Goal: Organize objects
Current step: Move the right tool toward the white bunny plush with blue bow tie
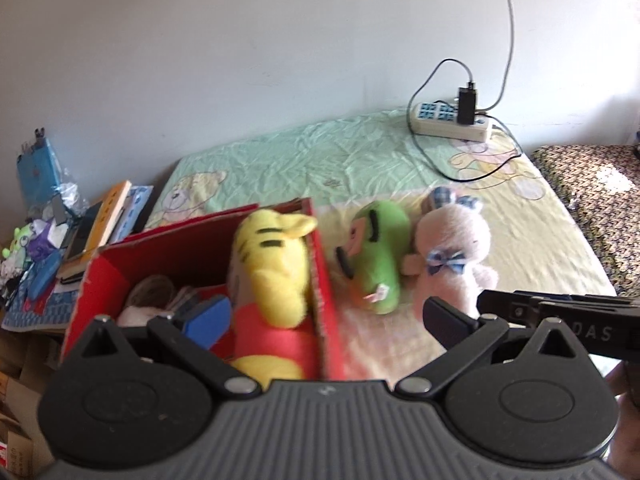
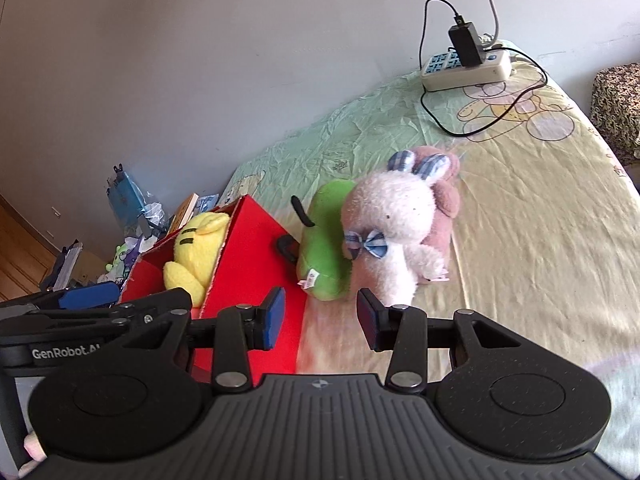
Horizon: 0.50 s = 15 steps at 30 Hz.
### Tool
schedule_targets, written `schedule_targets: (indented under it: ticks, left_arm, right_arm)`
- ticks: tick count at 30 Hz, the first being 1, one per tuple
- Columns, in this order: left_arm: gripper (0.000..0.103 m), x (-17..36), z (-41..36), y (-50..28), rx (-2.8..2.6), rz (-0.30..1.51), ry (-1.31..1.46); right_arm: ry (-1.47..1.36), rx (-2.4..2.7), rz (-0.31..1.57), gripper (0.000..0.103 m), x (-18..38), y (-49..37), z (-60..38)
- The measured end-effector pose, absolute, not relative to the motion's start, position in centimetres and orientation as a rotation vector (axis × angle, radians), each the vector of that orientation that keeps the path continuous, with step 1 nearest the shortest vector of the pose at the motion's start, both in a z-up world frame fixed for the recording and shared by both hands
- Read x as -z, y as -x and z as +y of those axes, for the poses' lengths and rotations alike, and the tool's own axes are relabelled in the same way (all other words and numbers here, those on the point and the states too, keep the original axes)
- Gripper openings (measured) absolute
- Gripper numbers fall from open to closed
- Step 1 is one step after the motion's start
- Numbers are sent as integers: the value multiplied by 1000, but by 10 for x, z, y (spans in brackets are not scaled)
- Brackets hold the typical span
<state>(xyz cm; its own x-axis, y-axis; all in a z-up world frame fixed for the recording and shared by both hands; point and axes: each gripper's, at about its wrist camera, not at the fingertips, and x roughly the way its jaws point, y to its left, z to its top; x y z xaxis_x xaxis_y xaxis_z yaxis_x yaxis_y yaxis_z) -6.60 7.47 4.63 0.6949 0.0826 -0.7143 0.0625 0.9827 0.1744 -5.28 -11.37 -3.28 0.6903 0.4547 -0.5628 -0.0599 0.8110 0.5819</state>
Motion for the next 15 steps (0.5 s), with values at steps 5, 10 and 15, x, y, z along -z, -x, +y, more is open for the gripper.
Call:
schedule_targets:
  ticks: [5,10,15]
  left_arm:
    - [102,-34,48,60,53,795,-198]
    - [102,-16,31,48,116,815,-176]
    - [102,2,19,34,183,815,-195]
  right_arm:
    - [-591,-278,779,44,43,49,-141]
    - [-620,-262,795,44,53,40,-160]
    - [-661,-266,811,44,65,24,-169]
